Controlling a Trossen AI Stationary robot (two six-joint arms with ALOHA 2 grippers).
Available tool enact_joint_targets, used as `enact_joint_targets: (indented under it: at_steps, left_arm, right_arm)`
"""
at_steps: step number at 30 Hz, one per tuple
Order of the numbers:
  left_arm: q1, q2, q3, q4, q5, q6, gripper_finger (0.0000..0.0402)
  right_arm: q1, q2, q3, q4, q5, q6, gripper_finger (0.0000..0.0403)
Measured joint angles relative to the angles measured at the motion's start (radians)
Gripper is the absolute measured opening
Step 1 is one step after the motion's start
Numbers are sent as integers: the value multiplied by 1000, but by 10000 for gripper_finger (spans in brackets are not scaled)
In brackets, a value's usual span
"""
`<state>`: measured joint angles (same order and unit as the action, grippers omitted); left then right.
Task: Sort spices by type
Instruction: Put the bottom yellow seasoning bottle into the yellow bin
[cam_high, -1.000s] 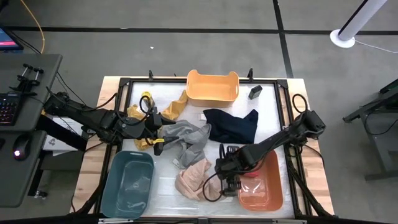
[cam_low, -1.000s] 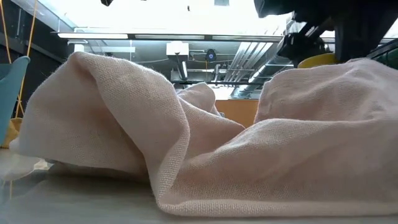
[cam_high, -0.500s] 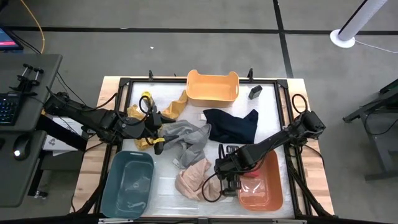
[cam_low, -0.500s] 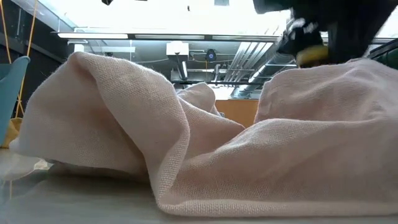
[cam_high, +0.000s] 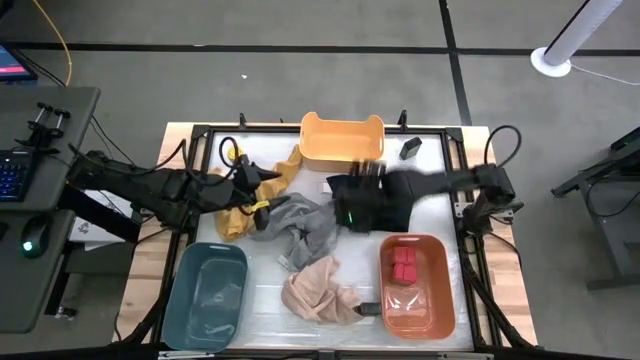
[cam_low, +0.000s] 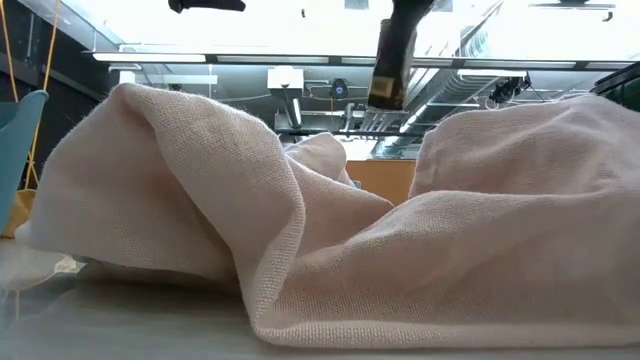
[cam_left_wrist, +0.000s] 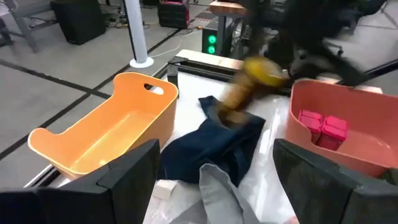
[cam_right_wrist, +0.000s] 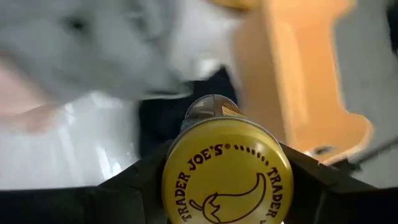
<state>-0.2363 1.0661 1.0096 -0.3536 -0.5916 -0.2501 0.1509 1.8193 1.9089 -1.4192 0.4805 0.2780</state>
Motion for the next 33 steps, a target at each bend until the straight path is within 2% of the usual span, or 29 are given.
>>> enact_joint_targets:
  at_steps: [4, 8, 11, 13, 17, 22, 28, 33]
  left_arm:
    - [15, 0, 0, 17, 57, -5, 298]
    - [11, 0, 0, 7, 65, -40, 298]
    - [5, 0, 0, 5, 62, -62, 298]
    - [5, 0, 0, 6, 49, -62, 298]
    - [36, 1, 0, 9, -20, -62, 298]
    - [130, 1, 0, 50, -49, -112, 298]
    - [244, 1, 0, 118, -49, -176, 298]
    - [313, 1, 0, 115, -17, -100, 298]
  right_arm:
    - [-195, -16, -23, 31, -19, -104, 214]
    - [-412, -36, -56, 106, -62, -197, 214]
    - [-558, -46, -59, 184, -132, -212, 214]
    - [-641, -49, -59, 224, -216, -213, 214]
    - [-766, -9, -59, 232, -341, -178, 214]
    - [-826, 67, -59, 231, -443, -210, 214]
    - [-818, 163, -59, 220, -457, -267, 214]
    - [-806, 221, -59, 238, -452, -229, 214]
